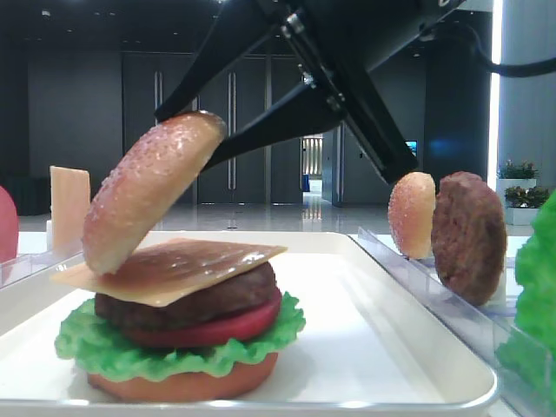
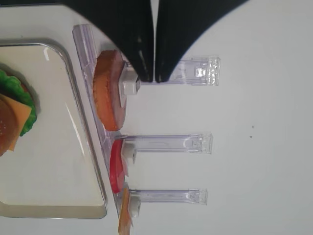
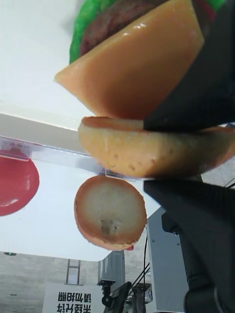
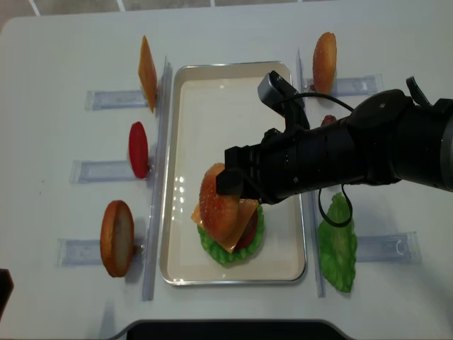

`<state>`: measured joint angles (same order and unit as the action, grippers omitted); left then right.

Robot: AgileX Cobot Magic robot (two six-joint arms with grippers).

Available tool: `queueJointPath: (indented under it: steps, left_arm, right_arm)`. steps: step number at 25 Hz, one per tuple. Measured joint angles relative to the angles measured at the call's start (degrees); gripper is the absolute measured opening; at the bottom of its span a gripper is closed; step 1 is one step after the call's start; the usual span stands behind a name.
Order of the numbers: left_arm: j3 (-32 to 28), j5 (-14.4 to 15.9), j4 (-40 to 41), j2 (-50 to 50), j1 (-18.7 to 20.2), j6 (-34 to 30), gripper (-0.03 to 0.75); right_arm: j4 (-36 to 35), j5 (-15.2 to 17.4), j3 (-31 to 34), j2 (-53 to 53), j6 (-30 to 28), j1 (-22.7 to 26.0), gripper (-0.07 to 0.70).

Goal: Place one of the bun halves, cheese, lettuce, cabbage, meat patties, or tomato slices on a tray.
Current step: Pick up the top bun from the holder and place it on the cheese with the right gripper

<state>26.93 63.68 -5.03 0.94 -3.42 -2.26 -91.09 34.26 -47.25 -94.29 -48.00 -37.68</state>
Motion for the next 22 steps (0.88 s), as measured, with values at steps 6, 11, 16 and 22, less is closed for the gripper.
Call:
queueJointPath:
  steps: [6, 11, 16, 22]
  left_arm:
    - [0.0, 0.0, 0.0, 0.0, 0.0, 0.0, 0.0]
    - [0.0, 0.0, 0.0, 0.0, 0.0, 0.0, 0.0]
    - [0.0, 0.0, 0.0, 0.0, 0.0, 0.0, 0.0]
    - [0.0, 0.0, 0.0, 0.0, 0.0, 0.0, 0.0]
  right_arm:
    - [0.4, -1.9, 0.0, 0.0, -0.1, 0.0, 0.262]
    - [1.2, -2.6, 0.0, 0.0, -0.1, 0.0, 0.3]
    - [1.6, -2.6, 0.0, 0.0, -0.1, 0.0, 0.329]
    - [1.7, -2.6, 0.0, 0.0, -0.1, 0.0, 0.372]
